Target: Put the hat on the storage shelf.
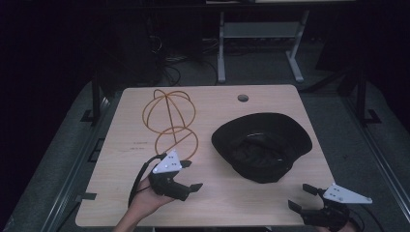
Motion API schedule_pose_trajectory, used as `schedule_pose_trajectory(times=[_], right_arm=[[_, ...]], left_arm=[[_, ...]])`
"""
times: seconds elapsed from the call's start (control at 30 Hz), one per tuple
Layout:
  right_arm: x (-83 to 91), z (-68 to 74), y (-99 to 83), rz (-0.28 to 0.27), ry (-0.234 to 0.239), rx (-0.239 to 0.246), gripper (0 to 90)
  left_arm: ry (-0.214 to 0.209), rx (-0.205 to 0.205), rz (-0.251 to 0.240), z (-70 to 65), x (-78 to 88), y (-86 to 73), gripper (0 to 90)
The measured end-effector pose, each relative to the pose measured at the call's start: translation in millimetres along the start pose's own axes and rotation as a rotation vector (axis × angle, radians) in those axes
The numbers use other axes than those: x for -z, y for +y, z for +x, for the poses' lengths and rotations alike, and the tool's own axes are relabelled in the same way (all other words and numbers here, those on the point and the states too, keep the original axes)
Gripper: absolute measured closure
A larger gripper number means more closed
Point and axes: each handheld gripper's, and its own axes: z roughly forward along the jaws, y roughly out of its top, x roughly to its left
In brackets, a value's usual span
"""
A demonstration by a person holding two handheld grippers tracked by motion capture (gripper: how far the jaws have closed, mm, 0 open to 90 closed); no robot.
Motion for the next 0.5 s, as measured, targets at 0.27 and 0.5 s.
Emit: schedule_pose_trajectory(times=[0.27, 0.5], right_arm=[[0.4, 1.6, -0.1, -0.002, 0.010, 0.003, 14.2], [1.6, 0.8, -0.6, -0.005, 0.010, -0.001, 14.2]], left_arm=[[-0.026, -0.051, 0.006, -8.0, -13.1, 26.6, 18.0], [-0.048, -0.099, 0.026, -12.6, -31.2, 52.5, 18.0]])
